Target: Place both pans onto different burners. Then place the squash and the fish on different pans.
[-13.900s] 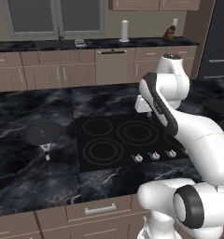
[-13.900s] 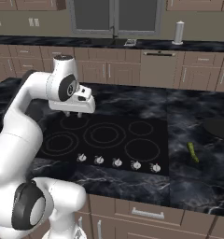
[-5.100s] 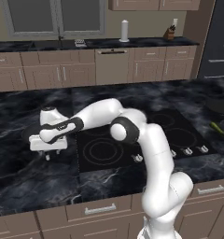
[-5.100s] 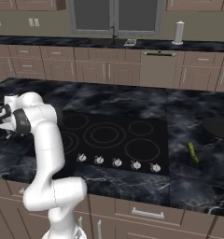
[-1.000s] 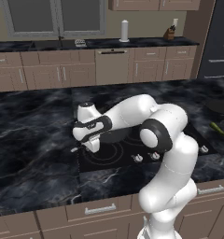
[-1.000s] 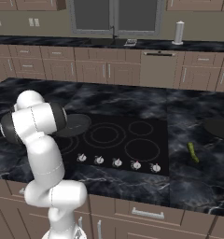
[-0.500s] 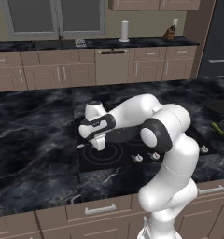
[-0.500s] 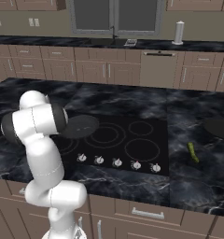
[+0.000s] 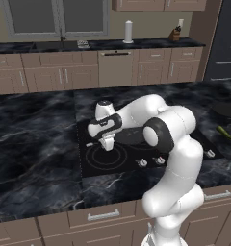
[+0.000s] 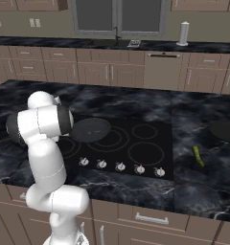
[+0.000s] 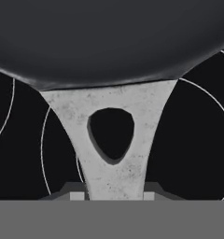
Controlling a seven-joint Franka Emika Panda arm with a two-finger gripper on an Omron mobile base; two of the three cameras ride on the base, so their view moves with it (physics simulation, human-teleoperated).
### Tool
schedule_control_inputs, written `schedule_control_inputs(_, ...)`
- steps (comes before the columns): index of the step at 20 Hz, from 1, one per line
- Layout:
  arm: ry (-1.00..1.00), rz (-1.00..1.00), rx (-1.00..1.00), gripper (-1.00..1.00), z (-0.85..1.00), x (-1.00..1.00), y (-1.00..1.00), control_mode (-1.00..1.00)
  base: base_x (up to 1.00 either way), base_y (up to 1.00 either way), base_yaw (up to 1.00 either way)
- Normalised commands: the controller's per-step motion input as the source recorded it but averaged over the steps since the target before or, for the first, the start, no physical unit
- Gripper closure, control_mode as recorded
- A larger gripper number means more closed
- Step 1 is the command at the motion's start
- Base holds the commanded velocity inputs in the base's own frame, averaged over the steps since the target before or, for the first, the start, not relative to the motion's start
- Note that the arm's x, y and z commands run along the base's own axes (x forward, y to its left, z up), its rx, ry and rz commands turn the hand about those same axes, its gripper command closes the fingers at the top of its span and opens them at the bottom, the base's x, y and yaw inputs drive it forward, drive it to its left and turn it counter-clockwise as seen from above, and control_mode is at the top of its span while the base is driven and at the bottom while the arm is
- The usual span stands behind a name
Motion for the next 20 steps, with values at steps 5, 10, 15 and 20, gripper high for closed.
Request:
schedule_control_inputs(5, 0.00, -0.09, 0.00, 1.00, 0.00, 0.38, -0.22, -1.00, 0.00, 0.00, 0.00)
schedule_control_inputs(10, 0.00, -0.10, 0.00, 1.00, -0.10, 0.37, -0.23, -1.00, 0.00, 0.00, 0.00)
schedule_control_inputs(15, 0.00, -0.10, 0.00, 1.00, -0.21, 0.33, -0.26, -1.00, 0.00, 0.00, 0.00)
schedule_control_inputs(20, 0.00, -0.08, 0.00, 1.00, -0.29, 0.31, -0.20, -1.00, 0.00, 0.00, 0.00)
